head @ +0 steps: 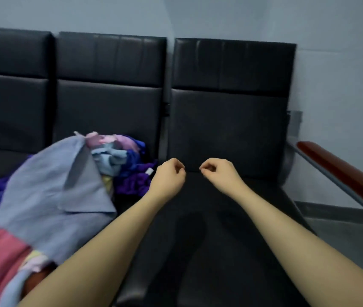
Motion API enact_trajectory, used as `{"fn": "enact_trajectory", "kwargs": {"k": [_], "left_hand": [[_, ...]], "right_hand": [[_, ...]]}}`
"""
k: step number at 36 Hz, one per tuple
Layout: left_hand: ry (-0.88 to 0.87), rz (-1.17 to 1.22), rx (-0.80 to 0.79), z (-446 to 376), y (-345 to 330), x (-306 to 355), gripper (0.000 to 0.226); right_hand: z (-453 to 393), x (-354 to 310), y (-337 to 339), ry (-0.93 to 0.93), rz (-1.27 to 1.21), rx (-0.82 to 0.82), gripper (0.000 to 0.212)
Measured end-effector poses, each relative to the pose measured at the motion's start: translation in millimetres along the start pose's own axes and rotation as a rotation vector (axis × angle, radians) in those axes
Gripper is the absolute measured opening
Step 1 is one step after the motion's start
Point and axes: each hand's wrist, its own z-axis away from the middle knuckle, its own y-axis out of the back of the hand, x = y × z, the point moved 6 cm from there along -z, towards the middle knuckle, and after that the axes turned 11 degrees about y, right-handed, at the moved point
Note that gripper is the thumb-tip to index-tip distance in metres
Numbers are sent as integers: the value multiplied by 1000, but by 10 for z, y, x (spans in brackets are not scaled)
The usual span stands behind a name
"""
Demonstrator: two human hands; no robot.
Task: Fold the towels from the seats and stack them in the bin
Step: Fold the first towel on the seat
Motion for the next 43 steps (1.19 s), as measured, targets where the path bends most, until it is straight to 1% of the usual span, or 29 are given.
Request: {"fn": "enact_trajectory", "kwargs": {"k": [5, 8, 10, 13, 15, 17, 18, 19, 21, 22, 23, 25, 27, 29, 32, 35, 37, 39, 43], "left_hand": [[103, -98, 209, -359, 670, -676, 15], [95, -240, 349, -444, 979, -901, 21], [125, -330, 441, -462, 1179, -1020, 27], [259, -432, 555, -443, 1480, -1261, 34], [368, -450, 578, -411, 1596, -1421, 40], [488, -416, 577, -371, 1704, -1611, 45], [528, -405, 560, -355, 1738, -1702, 43], [531, -404, 532, -360, 1749, -1748, 34], [466, -396, 492, -356, 1759, -1810, 6], [405, -383, 502, -348, 1754, -1792, 15], [355, -372, 511, -332, 1745, -1740, 20], [247, -346, 533, -274, 1728, -1594, 20], [159, -291, 525, -236, 1683, -1421, 18], [113, -261, 523, -199, 1660, -1264, 18], [3, -310, 585, -115, 1628, -960, 24], [-129, -334, 591, -43, 1536, -635, 31], [-244, -330, 579, 4, 1457, -408, 25], [-358, -344, 601, 62, 1351, -184, 19], [-434, -337, 605, 131, 1140, 160, 22]], "right_hand": [[-611, -495, -841, 119, -112, -90, 13], [-830, -748, -1203, 194, -167, -116, 22], [-934, -907, -1399, 238, -189, -141, 26], [-1036, -1217, -1736, 299, -216, -234, 31], [-1026, -1366, -1945, 303, -242, -309, 35], [-1010, -1480, -2159, 285, -220, -364, 40], [-991, -1520, -2241, 279, -188, -378, 40], [-977, -1539, -2281, 279, -152, -378, 35], [-943, -1582, -2320, 287, -87, -345, 18], [-928, -1586, -2306, 294, -67, -311, 17], [-918, -1578, -2287, 306, -70, -280, 23], [-879, -1560, -2215, 317, -105, -219, 29], [-844, -1509, -2089, 305, -154, -160, 26], [-803, -1445, -1913, 297, -223, -94, 22], [-714, -1367, -1596, 323, -284, -1, 15], [-600, -1289, -1229, 325, -326, 74, 11], [-522, -1229, -963, 319, -326, 110, 7], [-428, -1153, -679, 312, -290, 135, 4], [-238, -988, -226, 292, -190, 151, 3]]}}
